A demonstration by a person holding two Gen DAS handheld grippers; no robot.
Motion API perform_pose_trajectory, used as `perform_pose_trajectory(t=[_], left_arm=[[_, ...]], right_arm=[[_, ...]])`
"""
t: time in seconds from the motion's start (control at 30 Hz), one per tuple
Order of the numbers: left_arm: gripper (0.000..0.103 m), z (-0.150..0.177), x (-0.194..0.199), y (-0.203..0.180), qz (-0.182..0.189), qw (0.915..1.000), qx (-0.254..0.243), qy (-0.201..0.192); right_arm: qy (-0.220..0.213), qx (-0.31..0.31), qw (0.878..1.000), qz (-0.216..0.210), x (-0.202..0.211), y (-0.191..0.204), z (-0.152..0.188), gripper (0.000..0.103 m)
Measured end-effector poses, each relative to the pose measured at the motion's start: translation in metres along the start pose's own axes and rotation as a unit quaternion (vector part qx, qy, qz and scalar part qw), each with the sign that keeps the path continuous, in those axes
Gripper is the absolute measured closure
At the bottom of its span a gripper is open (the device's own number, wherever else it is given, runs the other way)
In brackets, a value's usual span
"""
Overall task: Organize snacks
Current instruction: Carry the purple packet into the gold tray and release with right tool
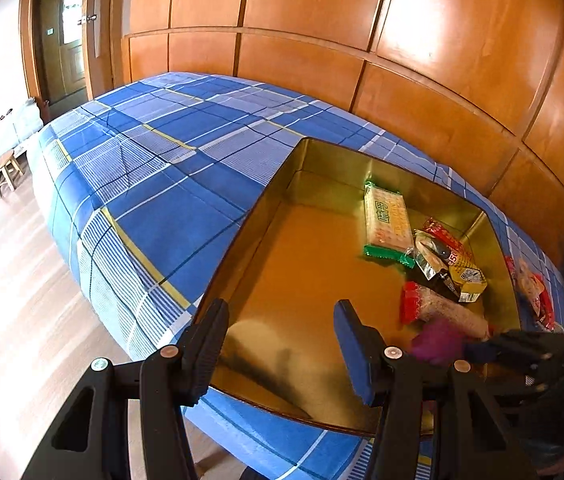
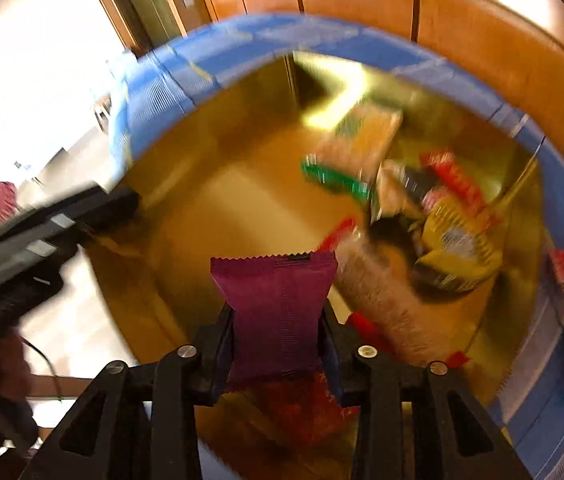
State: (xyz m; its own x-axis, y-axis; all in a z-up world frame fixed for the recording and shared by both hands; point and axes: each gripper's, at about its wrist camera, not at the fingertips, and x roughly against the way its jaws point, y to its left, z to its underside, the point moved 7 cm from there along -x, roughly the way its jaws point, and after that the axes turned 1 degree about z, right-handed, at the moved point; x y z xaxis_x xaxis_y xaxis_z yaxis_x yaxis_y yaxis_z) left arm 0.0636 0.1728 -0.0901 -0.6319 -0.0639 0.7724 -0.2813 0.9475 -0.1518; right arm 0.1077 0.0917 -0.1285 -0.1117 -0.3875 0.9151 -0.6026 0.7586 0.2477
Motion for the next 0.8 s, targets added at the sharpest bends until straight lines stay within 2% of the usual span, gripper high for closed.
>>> perform_pose_trajectory(t=[0.17,0.33,0.43,0.6,0.8], left_arm=[[0.048,0.0,0.0,-0.003,0.005,1.0,-0.002,0.0],[0.048,0.002,0.002,-0.01,0.007,0.9999,-0.012,0.0],[0.048,0.002,0.004,-0.014,0.007,0.9998,-0.018,-0.002],[0.047,0.005,0.009,-0.021,0.009,0.9995,-0.03,-0.004],[0.045,0.006,0.012,-0.026,0.014,0.9991,-0.039,-0.006]], right_arm=[[-0.019,-0.004,1.0,-0.022,0.007,-0.002,0.005,0.053],[-0.039,0.003,0.999,0.005,0.014,-0.011,0.014,0.053],[-0.045,0.001,0.999,0.01,0.015,-0.012,0.014,0.063],[-0.044,-0.011,0.997,0.069,0.012,-0.027,0.015,0.063],[-0.042,-0.012,0.997,0.07,0.016,-0.025,0.018,0.063]])
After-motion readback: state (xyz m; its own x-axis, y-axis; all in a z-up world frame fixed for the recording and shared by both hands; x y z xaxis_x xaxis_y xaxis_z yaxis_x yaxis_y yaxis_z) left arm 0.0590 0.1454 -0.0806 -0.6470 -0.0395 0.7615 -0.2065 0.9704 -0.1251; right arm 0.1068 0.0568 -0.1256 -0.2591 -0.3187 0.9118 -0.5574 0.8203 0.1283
